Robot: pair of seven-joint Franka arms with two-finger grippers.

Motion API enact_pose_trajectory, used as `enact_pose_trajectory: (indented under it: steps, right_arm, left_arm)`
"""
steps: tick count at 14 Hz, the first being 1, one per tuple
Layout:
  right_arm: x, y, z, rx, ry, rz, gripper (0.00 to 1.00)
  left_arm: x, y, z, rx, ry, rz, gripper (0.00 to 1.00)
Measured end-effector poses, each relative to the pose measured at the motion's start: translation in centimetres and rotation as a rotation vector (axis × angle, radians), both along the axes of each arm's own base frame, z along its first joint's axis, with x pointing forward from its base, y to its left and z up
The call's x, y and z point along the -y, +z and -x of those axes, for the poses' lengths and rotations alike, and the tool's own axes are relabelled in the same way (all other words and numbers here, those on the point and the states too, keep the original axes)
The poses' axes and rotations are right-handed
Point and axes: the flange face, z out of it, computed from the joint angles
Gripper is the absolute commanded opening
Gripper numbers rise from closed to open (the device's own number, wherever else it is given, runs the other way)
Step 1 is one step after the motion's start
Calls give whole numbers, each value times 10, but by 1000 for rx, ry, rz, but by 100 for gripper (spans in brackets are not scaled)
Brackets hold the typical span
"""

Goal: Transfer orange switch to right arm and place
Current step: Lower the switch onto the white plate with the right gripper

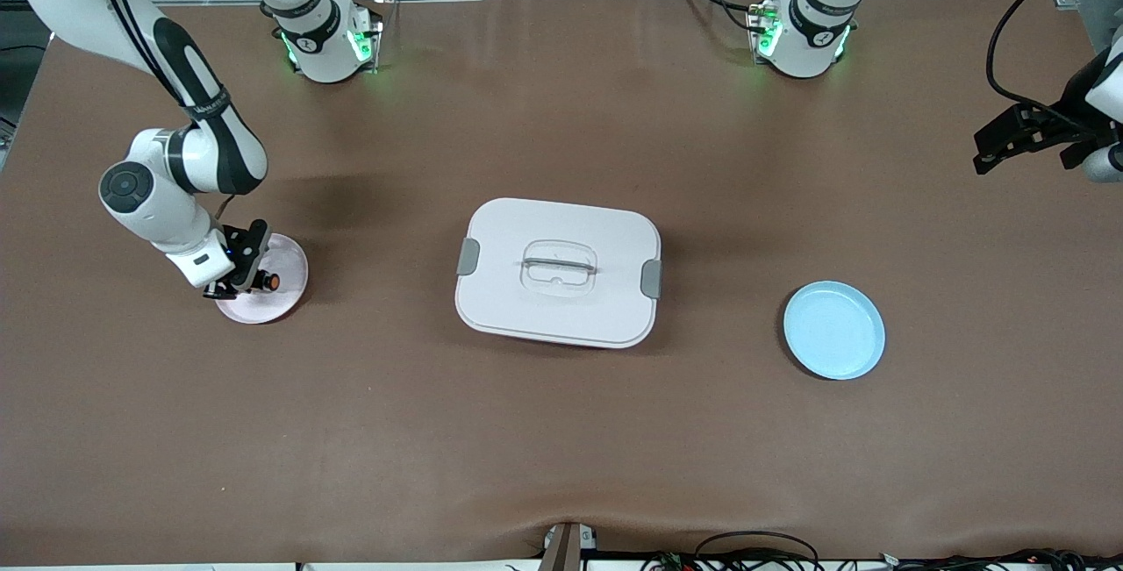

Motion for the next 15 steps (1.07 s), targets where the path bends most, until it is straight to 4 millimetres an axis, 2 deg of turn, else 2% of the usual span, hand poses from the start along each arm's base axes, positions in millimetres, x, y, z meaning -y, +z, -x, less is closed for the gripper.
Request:
enact_pose_trajectory:
  steps: [9,10,11,15]
  right_arm:
    - [1,-11,-8,-6,0,-1,0]
    - [1,-11,-8,-6,0,-1,6]
    - [1,-10,-9,-5,0,-1,99]
    - [2,-7,-12,4,-3,0,100]
  left_arm:
    - [-3,-1,0,-1,5,0,100]
    - [-3,-1,0,-1,6,0,100]
    - [-3,-1,0,-1,6,0,100]
    - [-4,-1,0,-1,7,0,100]
